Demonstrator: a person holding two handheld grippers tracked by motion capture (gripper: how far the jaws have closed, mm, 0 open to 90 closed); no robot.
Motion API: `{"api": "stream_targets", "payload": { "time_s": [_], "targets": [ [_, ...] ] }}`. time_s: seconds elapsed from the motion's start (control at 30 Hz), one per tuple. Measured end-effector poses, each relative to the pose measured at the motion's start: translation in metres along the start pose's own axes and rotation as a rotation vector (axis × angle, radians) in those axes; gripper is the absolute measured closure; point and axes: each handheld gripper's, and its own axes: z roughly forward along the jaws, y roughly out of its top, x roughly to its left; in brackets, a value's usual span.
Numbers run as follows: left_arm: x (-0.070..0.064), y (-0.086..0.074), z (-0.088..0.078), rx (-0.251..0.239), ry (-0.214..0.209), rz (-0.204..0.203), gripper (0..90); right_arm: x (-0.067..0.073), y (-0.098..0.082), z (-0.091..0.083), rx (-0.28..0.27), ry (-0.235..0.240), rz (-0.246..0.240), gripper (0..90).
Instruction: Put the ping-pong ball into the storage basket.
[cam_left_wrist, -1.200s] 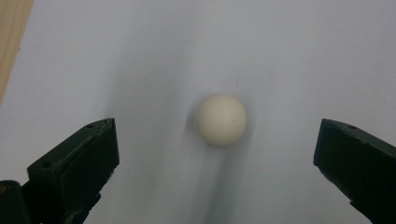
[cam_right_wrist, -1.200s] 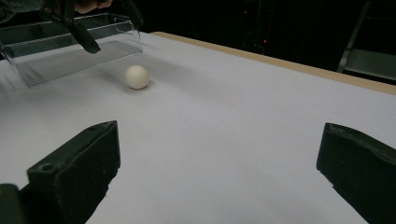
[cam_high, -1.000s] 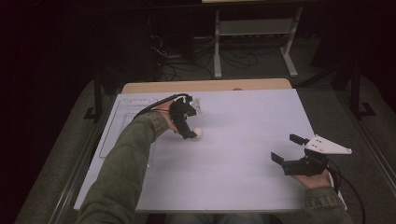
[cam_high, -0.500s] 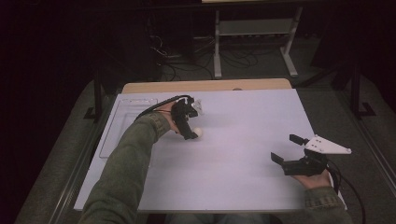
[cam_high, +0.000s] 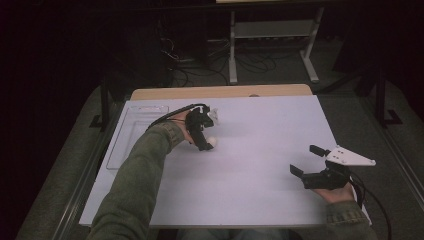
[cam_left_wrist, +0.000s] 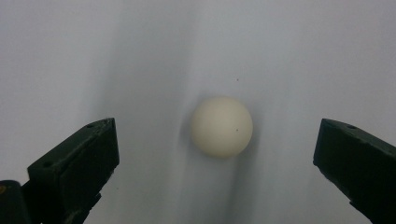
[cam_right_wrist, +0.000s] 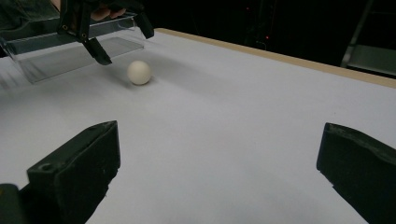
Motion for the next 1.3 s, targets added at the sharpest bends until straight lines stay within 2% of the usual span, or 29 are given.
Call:
{"api": "stream_targets", "payload": {
  "time_s": [0.3, 0.63, 0.77, 1.03, 1.3],
  "targets": [
    [-0.001, -0.001, 0.006, 0.021, -0.011, 0.000, 0.0, 0.000, 0.001, -0.002, -0.013, -0.003, -0.002, 0.0],
    [-0.002, 0.000, 0.016, 0.068, -0.008, 0.028, 0.0, 0.000, 0.001, -0.002, -0.013, -0.001, -0.001, 0.0],
    [-0.001, 0.000, 0.019, 0.076, -0.009, 0.025, 0.0, 0.000, 0.001, -0.002, -0.015, -0.001, -0.002, 0.0],
    [-0.002, 0.000, 0.020, 0.062, -0.008, 0.060, 7.7, 0.000, 0.001, -0.002, -0.013, 0.000, -0.002, 0.0],
    [-0.001, -0.001, 0.021, 0.051, -0.029, 0.059, 15.6, 0.000, 0.001, -0.002, -0.016, -0.002, -0.003, 0.0]
  ]
}}
